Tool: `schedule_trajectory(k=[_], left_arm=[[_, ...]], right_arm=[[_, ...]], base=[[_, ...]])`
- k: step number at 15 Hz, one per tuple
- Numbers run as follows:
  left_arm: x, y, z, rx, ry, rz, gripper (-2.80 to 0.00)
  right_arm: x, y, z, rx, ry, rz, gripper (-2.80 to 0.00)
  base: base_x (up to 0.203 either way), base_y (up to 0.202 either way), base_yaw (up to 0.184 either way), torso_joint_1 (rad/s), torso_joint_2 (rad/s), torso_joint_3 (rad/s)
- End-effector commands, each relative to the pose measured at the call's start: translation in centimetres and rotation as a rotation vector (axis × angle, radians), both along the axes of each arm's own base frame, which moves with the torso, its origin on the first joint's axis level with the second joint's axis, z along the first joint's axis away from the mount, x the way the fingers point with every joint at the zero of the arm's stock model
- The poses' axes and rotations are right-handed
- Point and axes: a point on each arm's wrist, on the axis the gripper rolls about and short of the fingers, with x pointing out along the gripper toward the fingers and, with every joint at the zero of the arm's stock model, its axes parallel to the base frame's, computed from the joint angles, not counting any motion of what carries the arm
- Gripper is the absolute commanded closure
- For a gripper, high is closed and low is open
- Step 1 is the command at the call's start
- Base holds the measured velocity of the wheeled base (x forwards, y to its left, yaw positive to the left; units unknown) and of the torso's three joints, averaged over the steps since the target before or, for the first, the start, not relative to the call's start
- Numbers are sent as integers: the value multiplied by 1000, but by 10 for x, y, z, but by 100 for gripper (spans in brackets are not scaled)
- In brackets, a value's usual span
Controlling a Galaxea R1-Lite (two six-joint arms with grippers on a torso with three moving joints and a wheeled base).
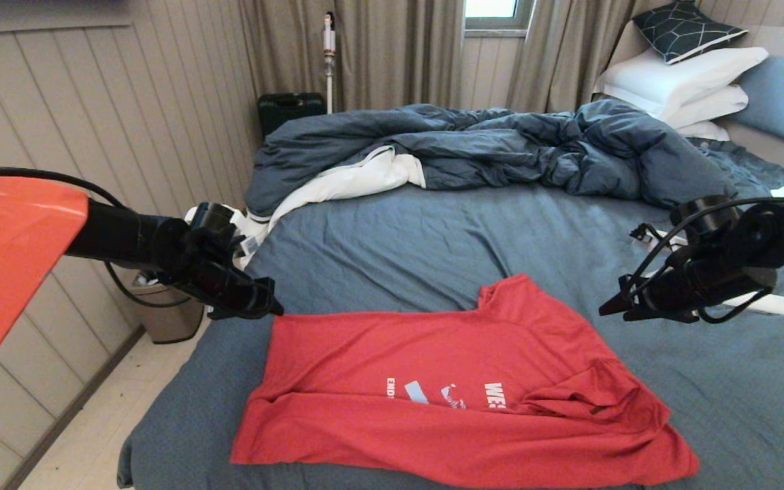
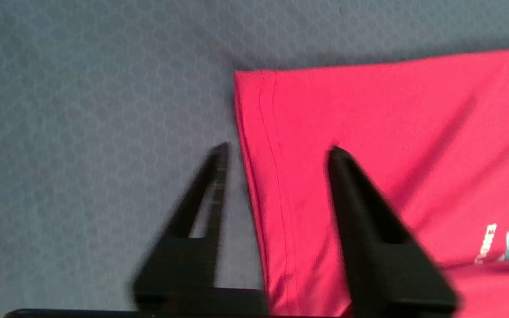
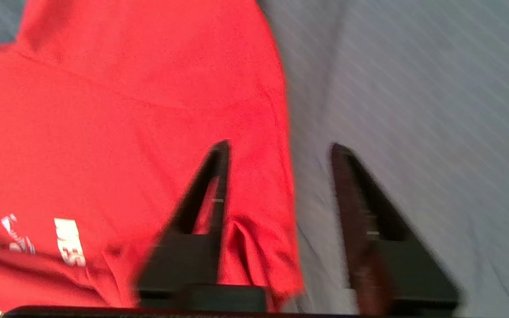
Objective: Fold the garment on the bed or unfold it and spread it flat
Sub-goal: Fold the red T-shirt
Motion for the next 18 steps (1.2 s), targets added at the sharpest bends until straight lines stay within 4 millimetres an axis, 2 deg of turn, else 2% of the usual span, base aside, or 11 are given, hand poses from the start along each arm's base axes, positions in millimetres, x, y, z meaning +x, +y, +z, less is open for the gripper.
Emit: schedule_trajectory(k=[1, 4, 14, 18], left_arm=[[3, -1, -8, -1, 12, 2, -280], [7, -1, -12, -7, 6, 20, -280], [13, -17, -41, -2, 42, -3, -280], [17, -25, -42, -19, 1, -18, -280]], right_arm=[[8, 4, -8, 7, 14, 11, -280], [17, 12, -10, 16, 10, 16, -280], [18, 8, -10, 20, 0, 3, -280], [18, 8, -13, 21, 7, 2, -280]], base=[[0, 0, 0, 0, 0, 0], [0, 0, 0, 0, 0, 0], [0, 0, 0, 0, 0, 0], [0, 0, 0, 0, 0, 0]])
